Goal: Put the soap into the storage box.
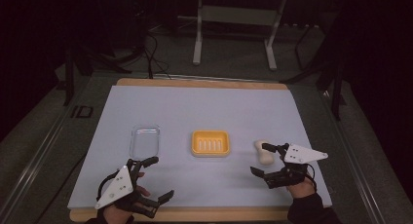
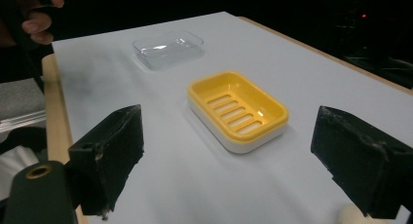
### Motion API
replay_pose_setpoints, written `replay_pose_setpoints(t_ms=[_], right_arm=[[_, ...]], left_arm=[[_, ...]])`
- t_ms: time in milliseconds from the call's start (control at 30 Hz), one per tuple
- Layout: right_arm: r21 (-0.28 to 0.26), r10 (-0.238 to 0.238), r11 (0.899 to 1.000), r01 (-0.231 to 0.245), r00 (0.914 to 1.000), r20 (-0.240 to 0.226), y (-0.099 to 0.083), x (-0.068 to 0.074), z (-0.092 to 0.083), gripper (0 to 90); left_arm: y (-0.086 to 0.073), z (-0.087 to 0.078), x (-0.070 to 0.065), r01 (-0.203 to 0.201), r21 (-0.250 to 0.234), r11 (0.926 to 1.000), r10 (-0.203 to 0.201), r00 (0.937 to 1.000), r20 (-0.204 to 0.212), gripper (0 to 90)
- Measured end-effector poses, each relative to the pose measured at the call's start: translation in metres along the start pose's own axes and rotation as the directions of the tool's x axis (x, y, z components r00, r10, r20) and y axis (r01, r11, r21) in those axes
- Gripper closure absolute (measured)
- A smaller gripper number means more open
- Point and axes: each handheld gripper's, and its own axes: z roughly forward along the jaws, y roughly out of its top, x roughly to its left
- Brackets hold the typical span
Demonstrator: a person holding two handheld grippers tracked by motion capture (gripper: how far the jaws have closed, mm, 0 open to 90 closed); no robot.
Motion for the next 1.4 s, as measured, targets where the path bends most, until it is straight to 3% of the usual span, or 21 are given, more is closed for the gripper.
replay_pose_setpoints(t_ms=[167, 367, 400, 467, 533, 767, 833, 967, 1100, 1200, 1267, 1400], right_arm=[[-0.017, 0.032, 0.999, -0.032, 0.9990, -0.032, 0.000, -0.001, -0.001, 11.6], [-0.019, 0.052, 0.998, -0.053, 0.9984, -0.021, 0.001, -0.002, -0.001, 12.5], [-0.016, 0.052, 0.999, -0.052, 0.9986, -0.013, 0.001, -0.002, -0.001, 12.5], [0.002, 0.033, 0.999, -0.033, 0.9982, 0.049, 0.001, -0.001, 0.000, 12.9], [0.007, 0.035, 0.999, -0.035, 0.9988, 0.035, 0.002, -0.001, 0.001, 13.6], [0.119, 0.022, 0.993, -0.023, 0.9997, 0.008, 0.006, 0.000, 0.005, 16.8], [0.134, 0.034, 0.991, -0.032, 0.9993, -0.015, 0.006, -0.002, 0.005, 16.8], [0.167, 0.029, 0.986, -0.027, 0.9995, -0.009, 0.006, -0.004, 0.006, 15.9], [0.219, 0.042, 0.975, -0.029, 0.9976, -0.055, 0.009, -0.005, 0.006, 14.1], [0.247, 0.038, 0.969, -0.021, 0.9972, -0.064, 0.011, -0.005, 0.006, 14.0], [0.293, 0.049, 0.956, -0.021, 0.9951, -0.086, 0.013, -0.005, 0.007, 13.7], [0.373, 0.020, 0.928, 0.006, 0.9976, -0.066, 0.014, -0.001, 0.010, 13.8]], left_arm=[[-0.001, 0.001, -0.001, -0.003, 0.010, 0.9999, 0.003, 1.0000, 0.002, 0.1], [-0.002, 0.001, -0.002, -0.002, 0.014, 0.9999, 0.002, 1.0000, 0.002, 0.1], [-0.002, 0.002, -0.002, -0.002, 0.016, 0.9999, 0.002, 1.0000, 0.004, 0.1], [-0.003, 0.003, -0.002, -0.001, 0.027, 0.9996, 0.001, 0.9999, 0.010, 0.1], [-0.004, 0.005, -0.003, -0.003, 0.036, 0.9993, 0.003, 0.9998, 0.018, 0.1], [-0.004, 0.005, -0.005, -0.010, 0.043, 0.9990, 0.009, 0.9995, 0.030, 0.1], [-0.004, 0.005, -0.005, -0.007, 0.042, 0.9991, 0.006, 0.9995, 0.029, 0.1], [-0.004, 0.005, -0.005, -0.010, 0.046, 0.9989, 0.009, 0.9995, 0.031, 0.1], [-0.004, 0.006, -0.005, -0.012, 0.053, 0.9985, 0.011, 0.9994, 0.032, 0.1], [-0.004, 0.006, -0.006, -0.014, 0.054, 0.9984, 0.012, 0.9994, 0.031, 0.1], [-0.004, 0.006, -0.006, -0.017, 0.058, 0.9982, 0.015, 0.9994, 0.031, 0.1], [-0.005, 0.006, -0.006, -0.018, 0.061, 0.9980, 0.016, 0.9993, 0.033, 0.1]])
